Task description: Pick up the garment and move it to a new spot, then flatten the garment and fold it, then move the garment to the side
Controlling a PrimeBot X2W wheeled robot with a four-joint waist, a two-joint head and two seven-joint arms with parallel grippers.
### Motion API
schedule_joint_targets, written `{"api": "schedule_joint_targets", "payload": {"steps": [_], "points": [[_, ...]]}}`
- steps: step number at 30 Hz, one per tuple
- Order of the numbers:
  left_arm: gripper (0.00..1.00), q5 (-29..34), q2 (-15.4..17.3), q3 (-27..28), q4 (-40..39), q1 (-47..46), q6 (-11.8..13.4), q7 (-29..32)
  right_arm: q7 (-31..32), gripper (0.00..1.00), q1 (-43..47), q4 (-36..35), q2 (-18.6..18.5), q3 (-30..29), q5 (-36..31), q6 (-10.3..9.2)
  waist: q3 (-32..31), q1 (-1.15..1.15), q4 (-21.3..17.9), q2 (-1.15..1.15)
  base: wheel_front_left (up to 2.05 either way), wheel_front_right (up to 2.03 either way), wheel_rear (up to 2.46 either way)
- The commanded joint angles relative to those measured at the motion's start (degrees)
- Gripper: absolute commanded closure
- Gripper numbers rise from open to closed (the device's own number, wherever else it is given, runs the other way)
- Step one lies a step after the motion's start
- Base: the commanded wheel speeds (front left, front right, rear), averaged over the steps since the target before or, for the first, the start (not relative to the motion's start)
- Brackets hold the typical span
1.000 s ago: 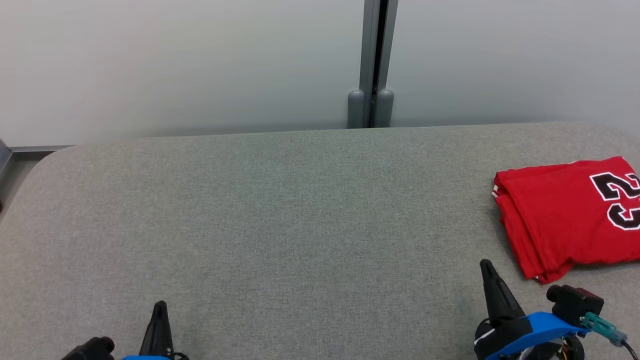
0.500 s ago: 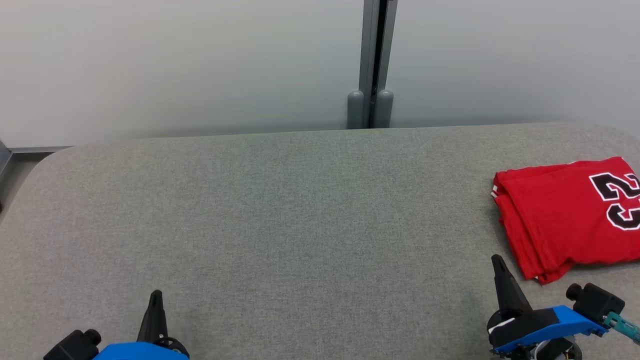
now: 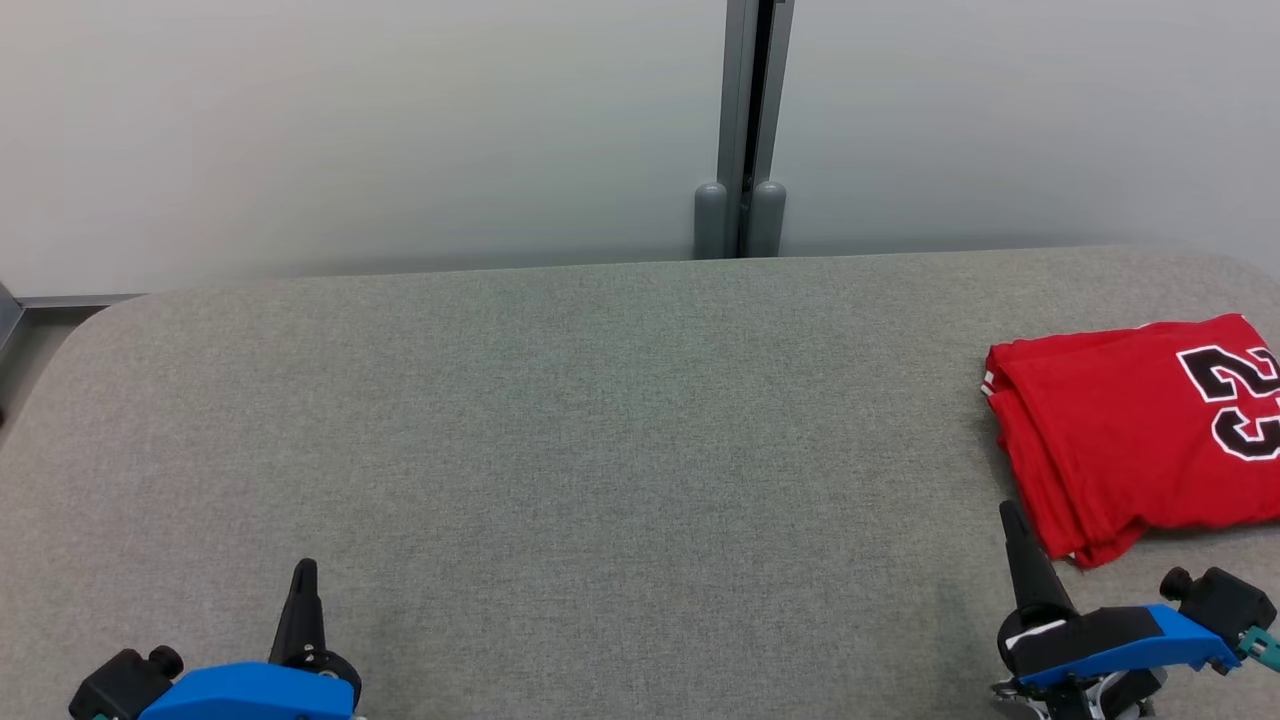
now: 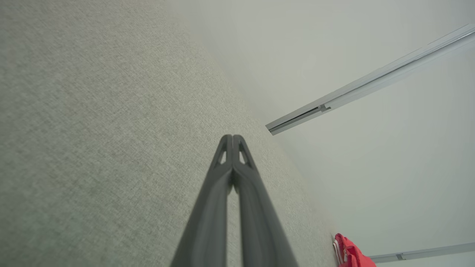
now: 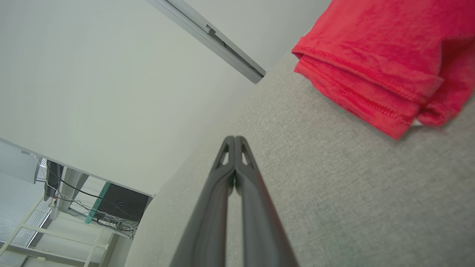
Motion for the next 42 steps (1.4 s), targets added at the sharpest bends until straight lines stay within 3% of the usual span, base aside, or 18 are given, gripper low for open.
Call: {"api": "schedule_joint_targets", "payload": {"steps": [1, 42], "points": [[1.00, -1.2, 0.0, 0.6, -0.7, -1.7, -0.6, 0.5, 0.3, 1.00, -0.8, -1.0, -0.1, -0.4, 1.7, 0.00, 0.0, 0.00, 0.0, 0.00, 0.00, 0.00, 0.00], [1.00, -19.5, -2.2, 6.0, -1.2, -5.3, -3.6, 6.5, 6.6, 1.00, -0.9, -4.3, -0.2, -4.0, 24.6, 0.00, -0.3, 0.00, -0.1, 0.00, 0.00, 0.00, 0.00]]}}
